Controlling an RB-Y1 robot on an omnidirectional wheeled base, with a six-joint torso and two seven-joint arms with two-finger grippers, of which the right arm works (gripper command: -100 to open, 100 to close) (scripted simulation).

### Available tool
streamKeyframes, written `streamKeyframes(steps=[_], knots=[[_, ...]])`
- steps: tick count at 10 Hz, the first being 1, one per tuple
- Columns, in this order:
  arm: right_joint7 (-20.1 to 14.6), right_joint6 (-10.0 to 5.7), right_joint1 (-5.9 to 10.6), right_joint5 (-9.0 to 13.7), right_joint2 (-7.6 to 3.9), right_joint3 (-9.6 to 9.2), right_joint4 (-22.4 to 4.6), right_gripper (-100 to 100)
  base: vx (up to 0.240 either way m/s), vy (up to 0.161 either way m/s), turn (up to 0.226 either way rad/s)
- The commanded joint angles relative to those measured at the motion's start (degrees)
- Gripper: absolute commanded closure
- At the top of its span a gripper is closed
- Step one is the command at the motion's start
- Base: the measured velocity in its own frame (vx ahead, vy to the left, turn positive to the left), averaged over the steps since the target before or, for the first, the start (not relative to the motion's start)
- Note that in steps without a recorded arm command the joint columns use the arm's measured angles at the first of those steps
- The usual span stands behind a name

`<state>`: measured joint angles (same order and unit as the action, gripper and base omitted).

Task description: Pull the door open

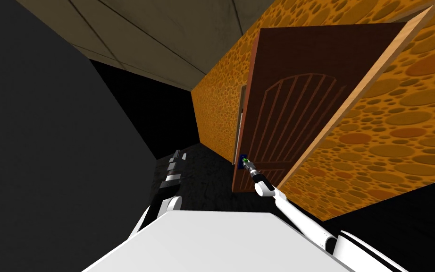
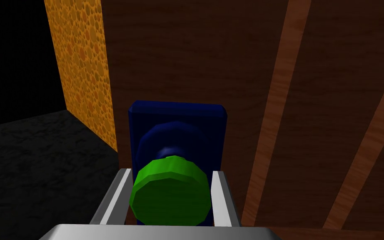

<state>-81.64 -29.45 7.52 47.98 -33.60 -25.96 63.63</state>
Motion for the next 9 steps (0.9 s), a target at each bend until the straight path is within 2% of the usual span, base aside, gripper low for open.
streamKeyframes(steps=[1, 3, 4, 5, 9], knots=[[-0.64, 0.11, -0.19, -0.12, -0.50, -1.06, 0.96, 100, -0.158, -0.094, 0.059], [-1.49, -0.25, -0.50, -0.34, -1.35, -2.33, 1.85, 100, -0.181, -0.120, 0.069], [-1.33, -0.24, -0.30, -0.28, -1.20, -1.94, 1.36, 100, -0.082, -0.045, 0.029], [-2.22, -0.73, -1.06, -0.85, -2.40, -4.06, 3.32, 100, -0.098, -0.109, 0.089], [-3.52, -1.63, -2.10, -1.69, -4.33, -7.13, 6.37, 100, -0.126, -0.131, 0.057]])
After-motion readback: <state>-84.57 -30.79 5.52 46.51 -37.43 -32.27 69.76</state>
